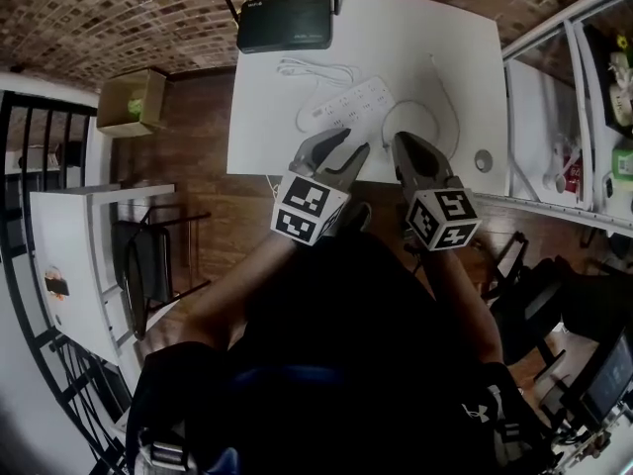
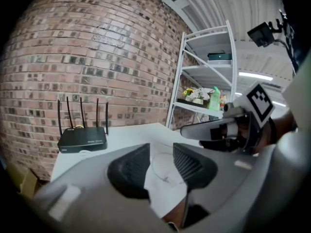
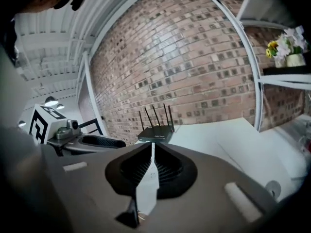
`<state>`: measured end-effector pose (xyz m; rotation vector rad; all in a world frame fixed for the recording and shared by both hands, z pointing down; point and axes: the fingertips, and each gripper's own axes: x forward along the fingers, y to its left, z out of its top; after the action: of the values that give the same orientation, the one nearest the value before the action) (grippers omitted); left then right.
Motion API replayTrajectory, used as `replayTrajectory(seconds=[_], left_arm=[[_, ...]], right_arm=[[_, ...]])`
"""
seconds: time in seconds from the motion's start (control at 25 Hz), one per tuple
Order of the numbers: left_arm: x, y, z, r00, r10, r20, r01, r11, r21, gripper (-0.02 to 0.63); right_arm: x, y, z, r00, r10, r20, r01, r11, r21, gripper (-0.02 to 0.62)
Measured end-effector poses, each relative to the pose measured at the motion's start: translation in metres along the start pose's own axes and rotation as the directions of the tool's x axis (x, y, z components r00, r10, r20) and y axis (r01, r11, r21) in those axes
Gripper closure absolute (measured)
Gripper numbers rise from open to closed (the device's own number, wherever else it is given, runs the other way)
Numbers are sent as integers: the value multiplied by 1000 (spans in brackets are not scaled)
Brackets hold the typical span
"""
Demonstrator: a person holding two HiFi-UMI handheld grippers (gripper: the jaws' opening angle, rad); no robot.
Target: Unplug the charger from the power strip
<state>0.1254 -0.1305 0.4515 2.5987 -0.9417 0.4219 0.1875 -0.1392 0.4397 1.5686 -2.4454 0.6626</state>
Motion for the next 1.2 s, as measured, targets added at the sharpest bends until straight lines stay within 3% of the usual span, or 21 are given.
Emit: replayTrajectory(seconds=[0.24,0.56,1.2], left_arm=[[-30,11,23,997,-13,71,14,1000,-20,456],[-42,19,22,996,-26,88,31,998,-55,456],[-46,24,29,993,-57,105,62,997,-46,456]], right_arm=[[-4,34,18,997,18,71,-10,994,-111,572],[0,47,11,998,-6,61,13,994,-111,575],[4,48,14,997,-39,70,47,992,-114,577]])
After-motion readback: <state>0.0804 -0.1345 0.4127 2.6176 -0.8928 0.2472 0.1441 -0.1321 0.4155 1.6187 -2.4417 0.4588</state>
